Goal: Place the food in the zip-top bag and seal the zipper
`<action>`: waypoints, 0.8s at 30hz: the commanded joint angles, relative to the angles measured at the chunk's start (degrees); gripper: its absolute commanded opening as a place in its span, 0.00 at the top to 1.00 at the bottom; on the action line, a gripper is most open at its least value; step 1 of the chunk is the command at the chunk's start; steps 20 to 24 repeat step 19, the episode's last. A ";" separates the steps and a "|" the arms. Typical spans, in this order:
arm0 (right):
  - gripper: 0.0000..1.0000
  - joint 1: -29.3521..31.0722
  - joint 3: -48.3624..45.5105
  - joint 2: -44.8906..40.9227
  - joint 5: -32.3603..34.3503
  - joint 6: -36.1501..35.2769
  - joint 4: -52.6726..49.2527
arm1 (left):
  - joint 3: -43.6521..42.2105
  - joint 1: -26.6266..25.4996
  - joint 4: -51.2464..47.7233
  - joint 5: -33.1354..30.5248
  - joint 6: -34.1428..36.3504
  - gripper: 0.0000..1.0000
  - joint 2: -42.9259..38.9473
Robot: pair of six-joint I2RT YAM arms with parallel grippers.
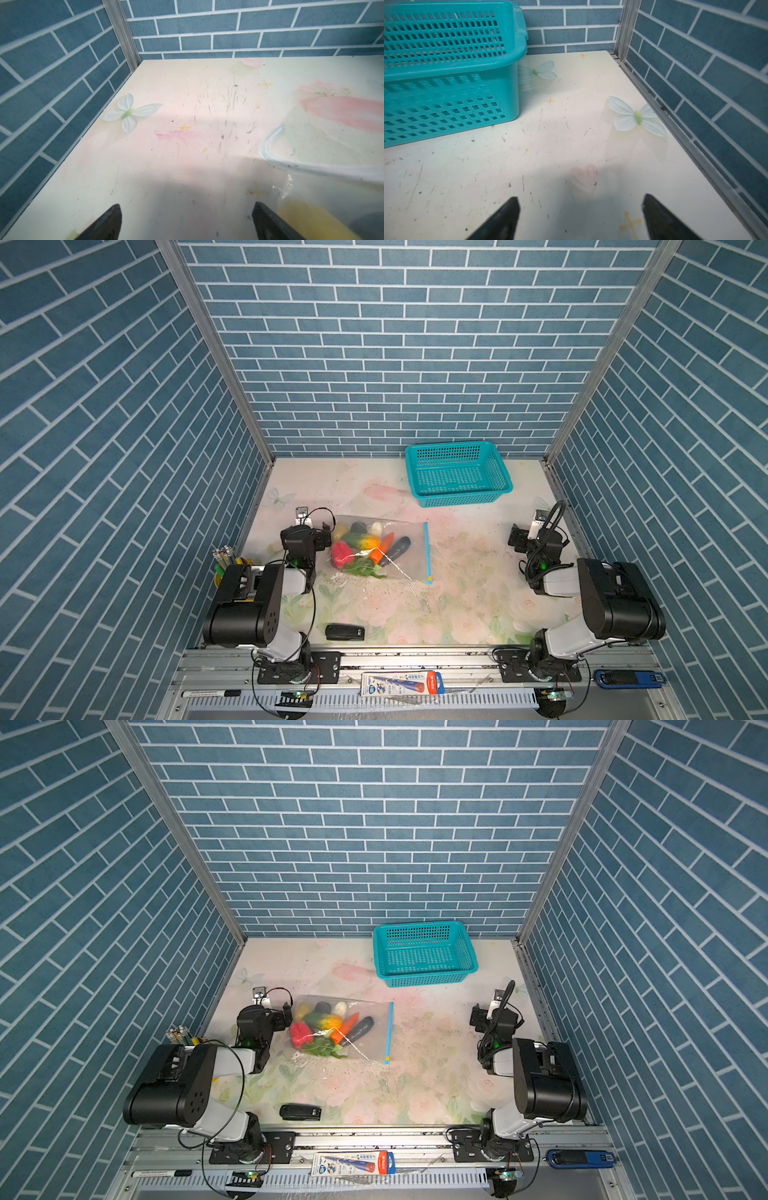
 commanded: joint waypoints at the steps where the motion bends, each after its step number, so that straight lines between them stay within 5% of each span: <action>1: 0.01 -0.08 2.49 0.15 -0.55 0.98 -2.05 | 0.28 -0.76 5.21 -2.06 1.23 0.01 0.38; 24: 0.01 0.04 3.46 0.31 -5.59 -0.88 -3.80 | 0.58 -1.22 3.95 -2.72 1.20 0.01 0.06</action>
